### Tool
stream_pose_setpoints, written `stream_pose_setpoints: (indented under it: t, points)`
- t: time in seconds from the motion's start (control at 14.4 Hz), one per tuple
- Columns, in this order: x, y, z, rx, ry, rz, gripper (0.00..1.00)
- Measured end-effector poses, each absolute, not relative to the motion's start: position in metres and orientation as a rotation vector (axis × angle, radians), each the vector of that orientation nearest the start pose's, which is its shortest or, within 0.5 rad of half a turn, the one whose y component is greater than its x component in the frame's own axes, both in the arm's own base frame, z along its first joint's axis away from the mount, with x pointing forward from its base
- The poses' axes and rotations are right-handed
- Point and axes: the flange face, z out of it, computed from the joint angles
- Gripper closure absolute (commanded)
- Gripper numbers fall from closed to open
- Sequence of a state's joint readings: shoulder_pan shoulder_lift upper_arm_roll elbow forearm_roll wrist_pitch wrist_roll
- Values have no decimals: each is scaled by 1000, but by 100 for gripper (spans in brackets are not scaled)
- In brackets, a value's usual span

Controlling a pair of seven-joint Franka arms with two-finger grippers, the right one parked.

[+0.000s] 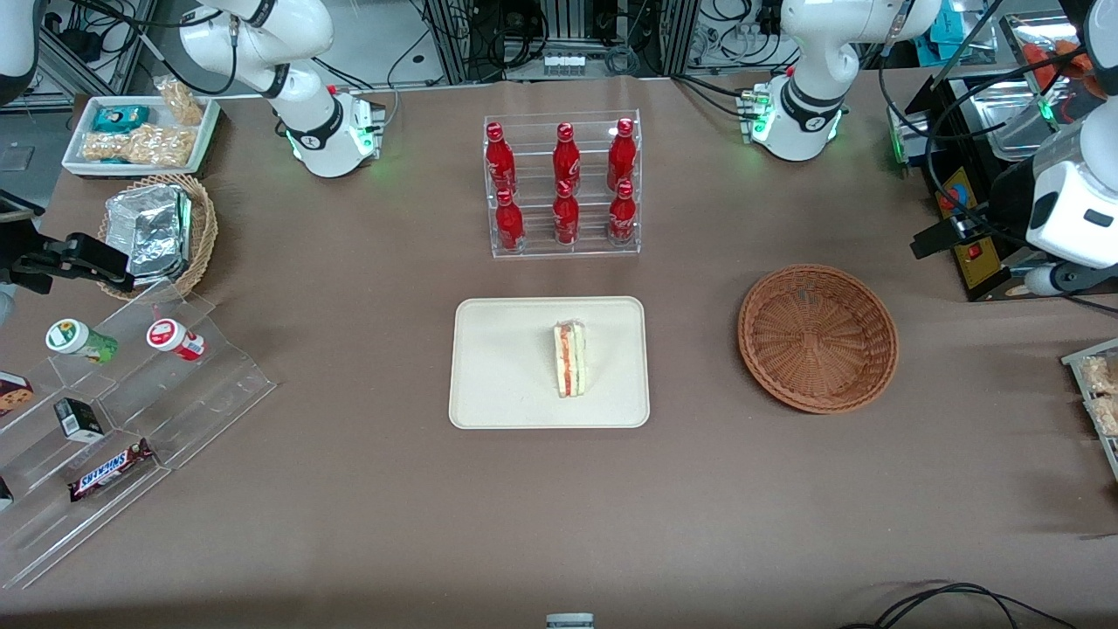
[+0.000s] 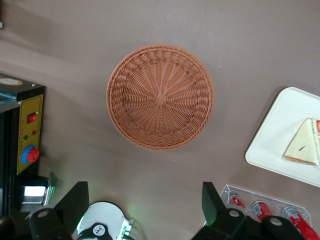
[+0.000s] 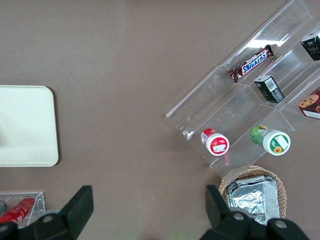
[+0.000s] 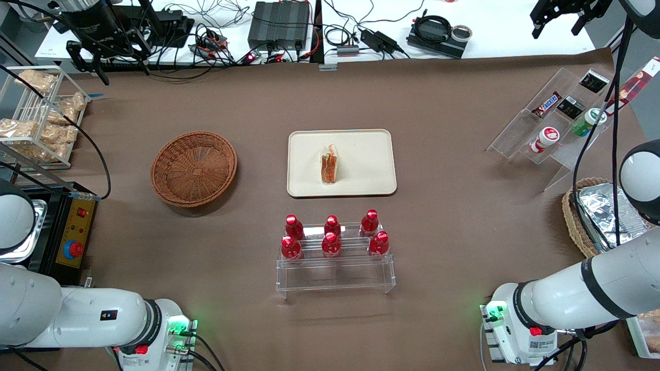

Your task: Place sandwich from basket to tray

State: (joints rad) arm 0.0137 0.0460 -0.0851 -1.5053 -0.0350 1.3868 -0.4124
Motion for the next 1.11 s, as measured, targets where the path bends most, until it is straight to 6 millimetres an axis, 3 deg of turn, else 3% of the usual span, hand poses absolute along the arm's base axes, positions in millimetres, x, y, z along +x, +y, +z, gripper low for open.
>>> stream_pose_setpoints:
  t: [0.42,0.69,1.11]
  points:
    - [531,-57,643,-3103,-476,182,0]
    - [531,-59,643,-3075,-453,151,0]
    - [518,-84,640,-3075,-263,35,0]
